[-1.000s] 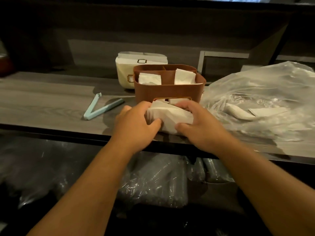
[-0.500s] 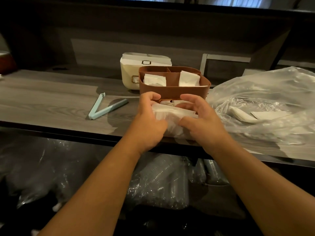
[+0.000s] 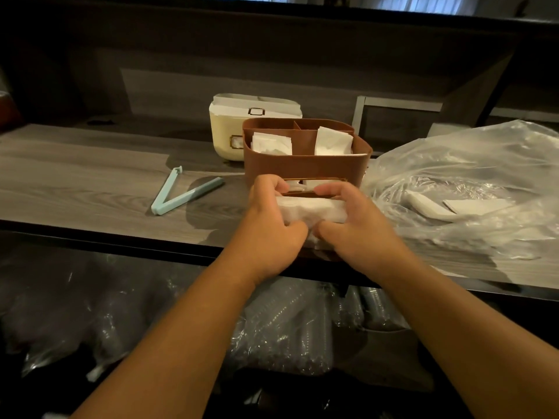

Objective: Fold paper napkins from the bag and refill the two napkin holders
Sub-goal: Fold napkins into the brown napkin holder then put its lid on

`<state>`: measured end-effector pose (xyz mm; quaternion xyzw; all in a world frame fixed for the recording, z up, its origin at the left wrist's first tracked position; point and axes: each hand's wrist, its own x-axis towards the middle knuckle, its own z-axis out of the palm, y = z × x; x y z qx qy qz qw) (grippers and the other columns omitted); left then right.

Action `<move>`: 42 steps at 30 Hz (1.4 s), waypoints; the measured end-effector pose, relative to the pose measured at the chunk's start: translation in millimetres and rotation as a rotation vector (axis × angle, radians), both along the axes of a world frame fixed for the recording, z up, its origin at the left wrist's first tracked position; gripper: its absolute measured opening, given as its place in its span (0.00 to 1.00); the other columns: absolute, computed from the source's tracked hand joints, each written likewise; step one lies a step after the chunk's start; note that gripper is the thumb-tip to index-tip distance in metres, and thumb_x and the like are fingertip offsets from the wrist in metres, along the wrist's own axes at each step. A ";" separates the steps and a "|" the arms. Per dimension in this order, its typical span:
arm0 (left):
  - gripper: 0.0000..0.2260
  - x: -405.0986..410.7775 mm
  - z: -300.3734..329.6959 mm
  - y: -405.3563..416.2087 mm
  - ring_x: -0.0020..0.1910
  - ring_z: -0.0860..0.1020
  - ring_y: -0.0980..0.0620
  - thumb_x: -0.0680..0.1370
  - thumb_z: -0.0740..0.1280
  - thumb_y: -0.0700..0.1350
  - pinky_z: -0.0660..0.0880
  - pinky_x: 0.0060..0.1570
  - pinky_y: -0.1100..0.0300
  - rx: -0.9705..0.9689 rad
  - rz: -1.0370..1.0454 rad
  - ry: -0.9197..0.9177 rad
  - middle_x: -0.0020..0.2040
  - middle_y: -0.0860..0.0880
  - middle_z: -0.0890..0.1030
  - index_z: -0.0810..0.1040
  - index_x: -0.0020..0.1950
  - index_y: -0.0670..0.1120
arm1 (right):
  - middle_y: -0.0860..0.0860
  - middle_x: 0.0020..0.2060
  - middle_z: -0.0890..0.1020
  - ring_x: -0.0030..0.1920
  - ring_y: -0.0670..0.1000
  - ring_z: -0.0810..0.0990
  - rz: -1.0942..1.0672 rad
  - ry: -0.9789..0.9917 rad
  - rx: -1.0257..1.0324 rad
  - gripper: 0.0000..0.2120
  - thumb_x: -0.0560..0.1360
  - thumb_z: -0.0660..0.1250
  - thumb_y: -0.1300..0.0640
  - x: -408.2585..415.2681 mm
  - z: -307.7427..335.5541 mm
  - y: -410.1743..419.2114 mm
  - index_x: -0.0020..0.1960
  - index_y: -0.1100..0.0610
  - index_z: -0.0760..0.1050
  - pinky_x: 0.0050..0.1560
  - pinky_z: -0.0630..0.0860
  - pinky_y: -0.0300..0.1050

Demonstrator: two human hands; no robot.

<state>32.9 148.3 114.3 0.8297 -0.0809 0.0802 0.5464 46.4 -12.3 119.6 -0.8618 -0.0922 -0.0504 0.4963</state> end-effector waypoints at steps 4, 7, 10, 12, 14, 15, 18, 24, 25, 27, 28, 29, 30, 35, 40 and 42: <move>0.18 2.6 19.4 2.0 0.48 0.74 0.58 0.79 0.69 0.44 0.77 0.40 0.64 -0.009 0.051 -0.027 0.55 0.58 0.68 0.63 0.61 0.58 | 0.40 0.59 0.73 0.52 0.44 0.79 0.013 -0.020 -0.029 0.29 0.74 0.74 0.59 7.1 34.7 -3.1 0.67 0.40 0.67 0.37 0.81 0.33; 0.15 10.3 62.1 9.1 0.48 0.75 0.56 0.79 0.68 0.45 0.80 0.39 0.61 -0.031 0.087 -0.058 0.54 0.57 0.71 0.66 0.60 0.58 | 0.42 0.58 0.77 0.53 0.49 0.81 0.025 -0.050 0.059 0.30 0.73 0.75 0.61 24.1 80.8 -3.2 0.68 0.41 0.68 0.45 0.85 0.46; 0.12 25.9 105.9 14.7 0.47 0.77 0.55 0.79 0.67 0.47 0.82 0.42 0.54 0.034 0.188 -0.085 0.50 0.56 0.74 0.69 0.60 0.55 | 0.44 0.58 0.79 0.55 0.49 0.80 0.005 -0.131 0.002 0.30 0.73 0.75 0.60 52.8 120.5 3.0 0.69 0.44 0.69 0.52 0.83 0.47; 0.10 41.0 127.9 16.4 0.45 0.81 0.50 0.77 0.67 0.47 0.83 0.44 0.52 0.092 0.210 -0.054 0.49 0.51 0.78 0.73 0.58 0.51 | 0.44 0.58 0.78 0.56 0.49 0.79 0.016 -0.167 -0.118 0.31 0.73 0.76 0.60 76.0 136.9 10.4 0.71 0.45 0.69 0.50 0.80 0.43; 0.09 54.9 142.8 17.2 0.38 0.82 0.49 0.77 0.69 0.46 0.81 0.33 0.58 0.180 0.178 0.041 0.46 0.46 0.81 0.77 0.55 0.45 | 0.45 0.60 0.77 0.57 0.50 0.78 0.055 -0.188 -0.268 0.33 0.72 0.76 0.62 98.6 147.1 19.0 0.72 0.46 0.68 0.47 0.77 0.41; 0.09 60.8 147.5 17.4 0.36 0.82 0.50 0.77 0.70 0.47 0.78 0.29 0.60 0.240 0.156 0.098 0.44 0.45 0.81 0.79 0.54 0.44 | 0.46 0.62 0.76 0.59 0.51 0.77 0.083 -0.189 -0.350 0.34 0.72 0.76 0.62 108.8 150.2 22.9 0.73 0.46 0.68 0.48 0.76 0.42; 0.10 75.3 151.9 19.6 0.30 0.78 0.53 0.78 0.70 0.48 0.70 0.22 0.63 0.433 0.141 0.187 0.42 0.45 0.81 0.78 0.52 0.42 | 0.48 0.64 0.76 0.60 0.53 0.76 0.196 -0.142 -0.603 0.33 0.72 0.76 0.62 134.8 153.1 34.2 0.72 0.46 0.68 0.53 0.74 0.44; 0.08 95.1 142.4 21.9 0.35 0.77 0.51 0.77 0.70 0.43 0.71 0.30 0.60 0.667 0.113 0.173 0.40 0.45 0.79 0.74 0.40 0.45 | 0.46 0.56 0.80 0.55 0.50 0.79 0.383 -0.113 -0.777 0.23 0.77 0.72 0.56 156.0 141.2 54.9 0.68 0.45 0.69 0.54 0.75 0.42; 0.09 96.3 141.2 21.9 0.36 0.78 0.51 0.77 0.70 0.44 0.71 0.31 0.60 0.693 0.105 0.170 0.40 0.45 0.79 0.74 0.39 0.46 | 0.46 0.56 0.79 0.55 0.50 0.79 0.397 -0.153 -0.789 0.20 0.78 0.70 0.55 155.2 138.5 57.3 0.68 0.46 0.70 0.55 0.75 0.43; 0.10 97.4 138.6 23.0 0.36 0.77 0.51 0.77 0.70 0.45 0.71 0.32 0.60 0.726 0.092 0.165 0.39 0.47 0.78 0.73 0.38 0.47 | 0.45 0.55 0.77 0.56 0.50 0.77 0.417 -0.228 -0.809 0.17 0.81 0.66 0.55 152.7 131.6 62.0 0.68 0.48 0.71 0.59 0.75 0.46; 0.10 97.7 137.9 23.8 0.36 0.77 0.52 0.77 0.70 0.45 0.71 0.32 0.60 0.741 0.087 0.162 0.38 0.47 0.77 0.73 0.38 0.48 | 0.45 0.54 0.76 0.55 0.50 0.77 0.423 -0.258 -0.817 0.16 0.81 0.65 0.55 150.5 129.2 63.5 0.68 0.49 0.71 0.60 0.75 0.47; 0.10 98.2 137.3 24.7 0.36 0.76 0.52 0.77 0.70 0.46 0.71 0.32 0.60 0.762 0.081 0.163 0.39 0.48 0.77 0.73 0.38 0.48 | 0.45 0.53 0.76 0.54 0.50 0.77 0.422 -0.280 -0.824 0.16 0.81 0.65 0.56 148.8 127.6 64.2 0.68 0.49 0.71 0.59 0.74 0.47; 0.10 98.7 136.5 25.8 0.37 0.76 0.52 0.77 0.70 0.47 0.71 0.32 0.60 0.784 0.077 0.165 0.39 0.48 0.77 0.73 0.39 0.48 | 0.45 0.53 0.76 0.54 0.50 0.77 0.415 -0.295 -0.829 0.17 0.80 0.66 0.55 147.3 127.2 64.3 0.68 0.49 0.71 0.58 0.74 0.47; 0.08 102.8 134.4 34.3 0.44 0.78 0.50 0.77 0.71 0.48 0.74 0.41 0.58 0.834 0.056 0.140 0.45 0.47 0.79 0.79 0.50 0.45 | 0.44 0.52 0.78 0.52 0.47 0.76 0.339 -0.295 -0.880 0.22 0.75 0.74 0.52 135.5 143.2 57.9 0.68 0.49 0.74 0.45 0.69 0.36; 0.12 107.3 139.9 42.5 0.54 0.78 0.47 0.77 0.72 0.46 0.77 0.54 0.53 0.876 -0.020 0.121 0.55 0.47 0.81 0.82 0.60 0.48 | 0.43 0.54 0.83 0.54 0.48 0.80 0.466 -0.051 -0.964 0.17 0.76 0.72 0.47 131.5 147.0 58.9 0.64 0.46 0.79 0.50 0.71 0.37; 0.13 111.1 137.9 44.2 0.53 0.78 0.48 0.77 0.71 0.47 0.77 0.50 0.56 0.924 -0.075 0.176 0.57 0.47 0.80 0.82 0.62 0.50 | 0.44 0.53 0.84 0.53 0.48 0.81 0.484 -0.005 -0.973 0.17 0.76 0.71 0.48 137.0 141.8 60.8 0.64 0.47 0.80 0.51 0.73 0.39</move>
